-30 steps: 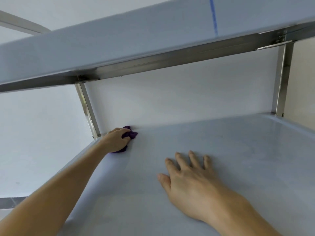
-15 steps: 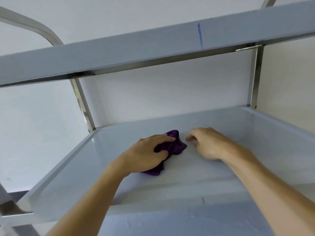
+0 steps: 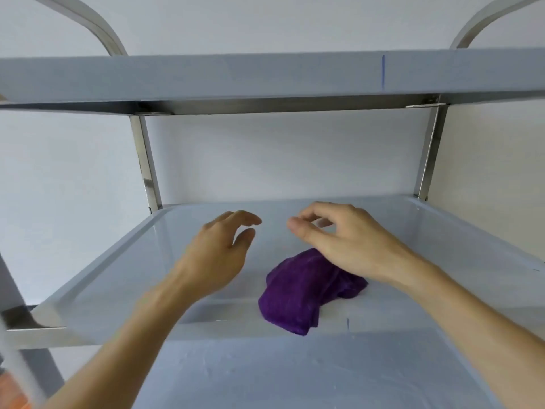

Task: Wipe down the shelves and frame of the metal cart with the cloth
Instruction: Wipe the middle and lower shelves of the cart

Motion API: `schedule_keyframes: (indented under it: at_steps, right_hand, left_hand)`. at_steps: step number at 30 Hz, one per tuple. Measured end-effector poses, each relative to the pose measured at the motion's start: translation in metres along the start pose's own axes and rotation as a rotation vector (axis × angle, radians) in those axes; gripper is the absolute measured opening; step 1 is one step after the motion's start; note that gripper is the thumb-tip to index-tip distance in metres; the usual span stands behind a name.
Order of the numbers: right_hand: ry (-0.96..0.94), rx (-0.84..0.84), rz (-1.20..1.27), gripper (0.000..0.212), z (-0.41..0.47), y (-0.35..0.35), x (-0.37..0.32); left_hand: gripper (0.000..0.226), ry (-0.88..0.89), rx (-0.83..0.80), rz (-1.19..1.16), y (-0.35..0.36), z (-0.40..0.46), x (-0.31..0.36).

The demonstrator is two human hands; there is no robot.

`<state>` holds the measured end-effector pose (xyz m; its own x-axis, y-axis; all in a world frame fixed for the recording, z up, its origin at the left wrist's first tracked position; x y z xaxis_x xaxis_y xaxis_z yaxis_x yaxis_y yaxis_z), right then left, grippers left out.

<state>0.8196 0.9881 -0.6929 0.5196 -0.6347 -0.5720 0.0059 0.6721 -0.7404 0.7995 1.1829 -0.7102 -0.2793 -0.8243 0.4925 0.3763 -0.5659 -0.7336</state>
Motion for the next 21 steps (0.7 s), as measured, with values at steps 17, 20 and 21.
schedule_keyframes:
  at_steps: [17, 20, 21]
  right_hand:
    - [0.349, -0.068, -0.296, 0.032, 0.042, 0.013, 0.065]
    - [0.181, -0.086, -0.26, 0.044, 0.038, 0.054, 0.019]
    - [0.117, -0.123, -0.223, 0.044, 0.032, 0.067, 0.004]
  left_hand:
    - [0.031, -0.066, -0.147, 0.362, 0.018, 0.001, -0.046]
    - [0.031, -0.058, -0.145, 0.372, 0.018, 0.003, -0.046]
    - [0.032, -0.06, -0.143, 0.376, 0.018, 0.004, -0.047]
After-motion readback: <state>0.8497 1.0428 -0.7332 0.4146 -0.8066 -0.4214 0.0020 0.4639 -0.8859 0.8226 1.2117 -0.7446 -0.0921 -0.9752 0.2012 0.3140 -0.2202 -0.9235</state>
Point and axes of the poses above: each hand's wrist, its own z-axis towards the middle knuckle, its own y-axis out of the palm, x = y × z, the point moved 6 cm from there along z, towards the middle knuckle, and after that the axes turned 1 degree about -z, right-handed, at the moved point
